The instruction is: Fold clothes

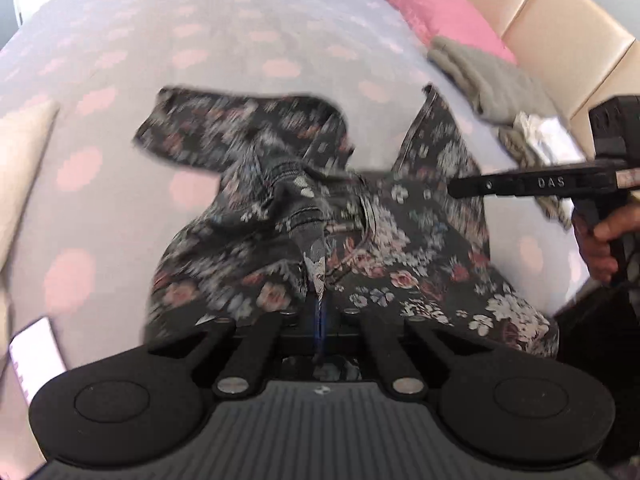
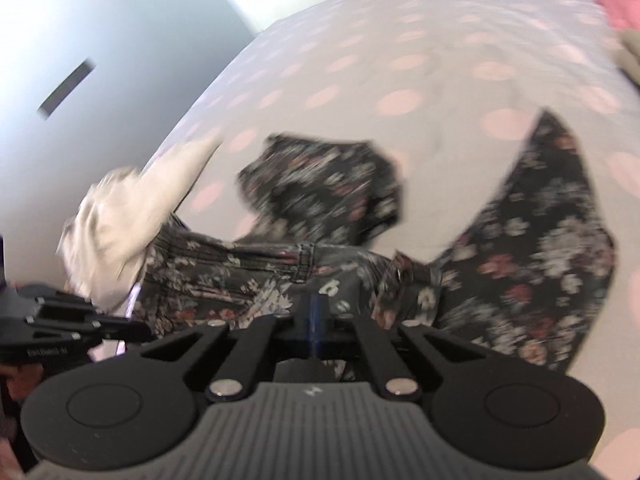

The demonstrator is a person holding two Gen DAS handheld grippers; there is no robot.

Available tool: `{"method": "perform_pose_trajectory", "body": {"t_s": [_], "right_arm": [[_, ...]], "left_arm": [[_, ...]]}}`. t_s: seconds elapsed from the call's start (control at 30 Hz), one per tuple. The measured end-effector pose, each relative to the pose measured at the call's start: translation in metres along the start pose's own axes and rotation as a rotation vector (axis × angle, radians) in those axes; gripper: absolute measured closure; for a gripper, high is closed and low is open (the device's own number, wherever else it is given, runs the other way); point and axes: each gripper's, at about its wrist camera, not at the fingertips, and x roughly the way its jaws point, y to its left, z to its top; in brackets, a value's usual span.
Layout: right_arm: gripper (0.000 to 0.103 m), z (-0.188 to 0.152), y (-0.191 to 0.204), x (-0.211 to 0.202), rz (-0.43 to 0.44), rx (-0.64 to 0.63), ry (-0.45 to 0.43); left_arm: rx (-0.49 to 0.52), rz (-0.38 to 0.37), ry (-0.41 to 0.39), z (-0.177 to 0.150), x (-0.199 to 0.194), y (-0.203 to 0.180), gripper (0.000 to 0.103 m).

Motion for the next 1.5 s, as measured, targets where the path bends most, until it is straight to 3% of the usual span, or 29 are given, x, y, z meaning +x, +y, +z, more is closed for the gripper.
{"method": "perform_pose_trajectory", "body": {"t_s": [0.23,0.37,0.43,0.5,0.7,0.83,0.9,0.97,1.07,1.23,1.43,1.5], "right_arm": [[0.097,-0.033,0.045,0.046,0.038,-0.145,0.206],[0.096,-0.059,0.059,0.065,0.034,-0.2,0.291],[0.096,-0.067,0.062,0.068,0.027,-0.221,0.301],[0.096,-0.071,0.064,0.07,0.023,-0.23,0.306],[0.094,-0.073,0.066,0.07,0.016,-0.232,0.299],[0.088,-0.074,0.07,0.068,0.018,-0.246,0.288],[0.078,-0.074,0.073,0.066,0.021,-0.255,0.276],[0.067,-0.075,0.075,0.06,0.026,-0.264,0.259],[0.066,-0.072,0.08,0.046,0.028,-0.269,0.217],[0.059,-0.057,0.074,0.016,0.06,-0.123,0.145],[0.041,-0.045,0.064,-0.025,0.11,0.049,0.123],[0.028,-0.045,0.062,-0.034,0.133,0.1,0.137]], "left_arm": [[0.023,0.014,0.141,-0.041,-0.01,0.0,0.103],[-0.002,0.026,0.14,-0.052,-0.003,0.004,0.102],[-0.008,0.034,0.124,-0.054,-0.002,0.005,0.086],[-0.016,0.049,0.092,-0.052,-0.005,0.006,0.063],[-0.031,0.123,-0.027,-0.029,-0.014,0.009,0.058],[-0.024,0.153,-0.075,-0.016,-0.007,0.004,0.06],[-0.025,0.161,-0.074,-0.014,0.001,0.002,0.086],[-0.027,0.152,-0.077,-0.015,0.003,0.0,0.093],[-0.002,0.106,-0.091,-0.021,-0.003,-0.006,0.095],[0.153,-0.04,-0.096,-0.039,-0.023,-0.043,0.095],[0.266,-0.103,-0.095,-0.058,-0.014,-0.092,0.095],[0.296,-0.104,-0.103,-0.063,-0.009,-0.103,0.095]]}}
